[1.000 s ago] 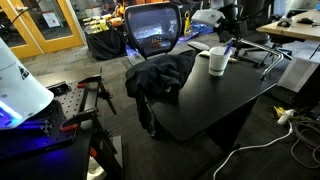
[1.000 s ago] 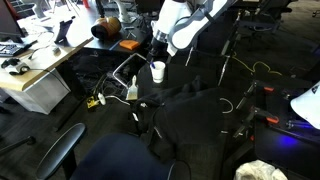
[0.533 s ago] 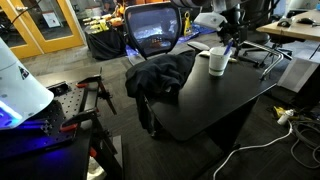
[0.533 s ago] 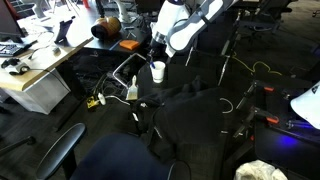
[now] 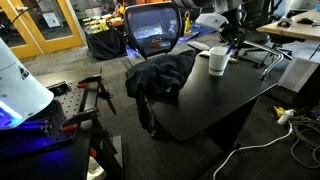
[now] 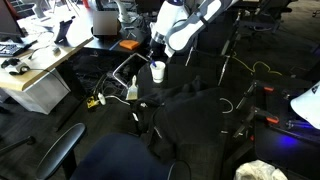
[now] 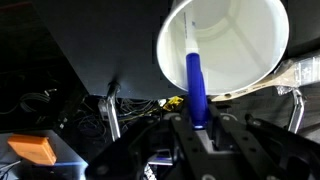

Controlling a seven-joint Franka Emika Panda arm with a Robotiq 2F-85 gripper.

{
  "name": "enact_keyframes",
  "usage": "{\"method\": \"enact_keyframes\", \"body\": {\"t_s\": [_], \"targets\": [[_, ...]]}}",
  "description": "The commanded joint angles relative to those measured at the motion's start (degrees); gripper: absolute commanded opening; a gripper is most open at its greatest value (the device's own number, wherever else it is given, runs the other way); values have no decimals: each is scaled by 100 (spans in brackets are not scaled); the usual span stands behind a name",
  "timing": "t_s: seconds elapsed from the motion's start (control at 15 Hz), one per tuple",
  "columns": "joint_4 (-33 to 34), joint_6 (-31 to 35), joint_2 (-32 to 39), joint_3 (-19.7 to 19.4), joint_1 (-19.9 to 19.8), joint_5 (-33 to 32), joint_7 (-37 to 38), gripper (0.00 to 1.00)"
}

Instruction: Move the marker from the cup to the table

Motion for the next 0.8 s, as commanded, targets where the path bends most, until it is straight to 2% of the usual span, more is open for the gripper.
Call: {"method": "enact_keyframes", "body": {"t_s": [0.0, 0.13, 0.53, 0.73], "targets": [[-37, -62, -112, -50, 42, 75, 180, 4], [-195, 51, -246, -102, 92, 74, 312, 0], [-750, 362, -871, -146, 171, 85, 584, 2], [-1180, 336, -1384, -299, 302, 28, 790, 2]]}}
